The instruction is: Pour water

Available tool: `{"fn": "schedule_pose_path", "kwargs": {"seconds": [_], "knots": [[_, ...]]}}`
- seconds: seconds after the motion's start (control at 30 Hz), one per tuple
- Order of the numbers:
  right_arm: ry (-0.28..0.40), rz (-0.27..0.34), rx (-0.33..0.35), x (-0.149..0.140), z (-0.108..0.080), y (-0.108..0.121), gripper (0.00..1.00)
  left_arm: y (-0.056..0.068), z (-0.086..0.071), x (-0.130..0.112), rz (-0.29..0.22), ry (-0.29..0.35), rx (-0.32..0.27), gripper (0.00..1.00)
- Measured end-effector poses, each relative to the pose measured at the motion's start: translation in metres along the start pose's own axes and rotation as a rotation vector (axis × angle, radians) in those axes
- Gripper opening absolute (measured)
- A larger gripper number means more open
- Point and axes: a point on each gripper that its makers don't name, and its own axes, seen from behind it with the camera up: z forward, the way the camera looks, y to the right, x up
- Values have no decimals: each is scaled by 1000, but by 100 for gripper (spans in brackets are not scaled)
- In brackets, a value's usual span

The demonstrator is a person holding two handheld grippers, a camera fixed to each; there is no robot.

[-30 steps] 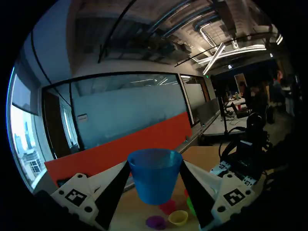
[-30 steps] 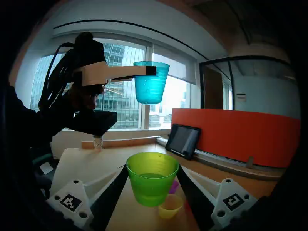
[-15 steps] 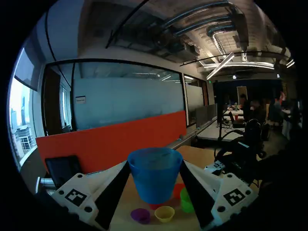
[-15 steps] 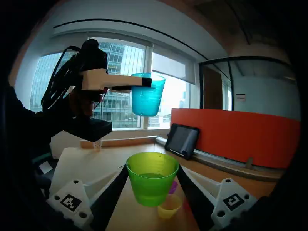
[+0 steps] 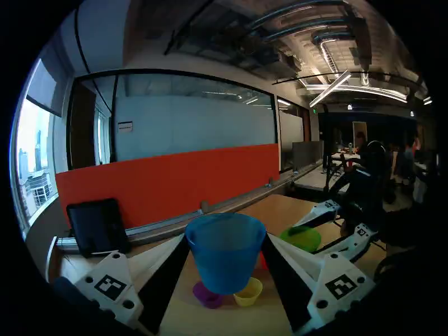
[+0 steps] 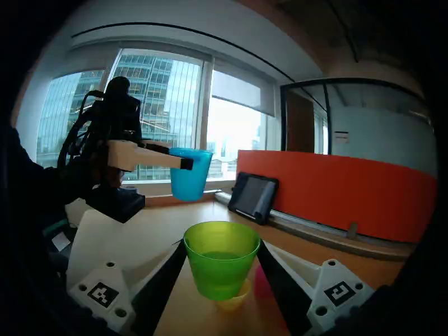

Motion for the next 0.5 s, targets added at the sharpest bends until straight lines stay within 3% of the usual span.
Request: {"fn": "schedule_pose_path", "kwargs": {"seconds": [0.5], "knots": [[-44,9,-48,-15,-16,24,92,1,5,-71,2,-91,2,88]]}}
